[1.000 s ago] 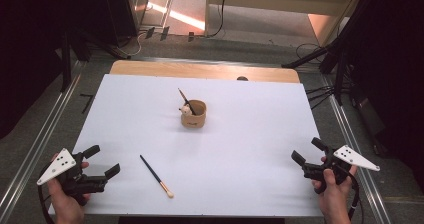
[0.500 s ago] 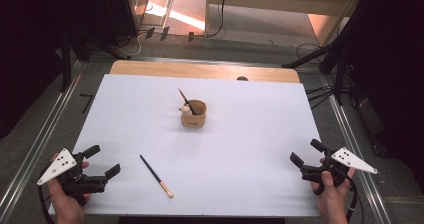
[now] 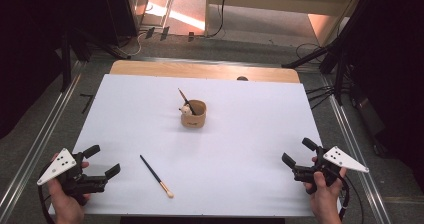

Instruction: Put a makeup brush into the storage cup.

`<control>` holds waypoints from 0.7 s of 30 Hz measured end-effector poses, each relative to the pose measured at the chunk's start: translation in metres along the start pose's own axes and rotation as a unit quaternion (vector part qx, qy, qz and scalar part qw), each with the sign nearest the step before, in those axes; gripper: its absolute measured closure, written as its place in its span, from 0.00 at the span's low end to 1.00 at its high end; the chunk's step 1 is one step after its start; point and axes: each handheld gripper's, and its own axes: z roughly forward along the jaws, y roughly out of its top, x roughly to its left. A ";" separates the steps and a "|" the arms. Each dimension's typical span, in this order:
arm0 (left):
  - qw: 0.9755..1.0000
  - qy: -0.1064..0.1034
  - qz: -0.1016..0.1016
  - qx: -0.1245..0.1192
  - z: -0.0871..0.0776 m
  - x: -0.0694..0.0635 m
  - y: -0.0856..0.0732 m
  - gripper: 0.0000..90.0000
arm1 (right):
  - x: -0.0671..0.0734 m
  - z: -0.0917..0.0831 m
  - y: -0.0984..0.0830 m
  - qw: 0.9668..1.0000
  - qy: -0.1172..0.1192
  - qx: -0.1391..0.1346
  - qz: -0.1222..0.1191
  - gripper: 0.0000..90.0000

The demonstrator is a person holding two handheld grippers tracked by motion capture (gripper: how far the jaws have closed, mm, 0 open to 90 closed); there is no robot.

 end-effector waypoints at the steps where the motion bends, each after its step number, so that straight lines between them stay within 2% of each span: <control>1: 1.000 0.001 0.001 0.003 0.000 -0.001 0.000 0.00 | 0.000 0.000 0.000 1.000 0.000 0.000 -0.002 0.00; 9: 1.000 0.002 0.001 0.002 0.001 -0.002 0.001 0.00 | 0.000 -0.002 0.000 1.000 -0.001 -0.001 0.003 0.00; 11: 1.000 0.002 0.003 -0.007 0.001 -0.004 0.002 0.00 | 0.000 -0.002 0.000 1.000 0.000 -0.002 0.003 0.00; 13: 1.000 -0.015 -0.001 -0.020 -0.001 -0.006 0.005 0.00 | 0.000 -0.002 0.000 1.000 0.000 0.000 0.003 0.00; 14: 1.000 -0.016 -0.002 -0.024 -0.001 -0.008 0.007 0.00 | 0.000 -0.002 0.000 1.000 0.001 0.000 0.002 0.00; 16: 1.000 -0.006 -0.002 -0.016 0.001 -0.012 0.010 0.00 | 0.000 -0.001 0.000 1.000 0.002 0.001 -0.002 0.00; 20: 1.000 -0.003 0.001 0.002 0.006 -0.020 0.014 0.00 | 0.001 -0.002 0.000 1.000 0.004 0.001 -0.001 0.00; 21: 1.000 0.000 0.000 0.005 0.007 -0.022 0.015 0.04 | 0.001 -0.002 0.000 1.000 0.004 0.001 -0.001 0.00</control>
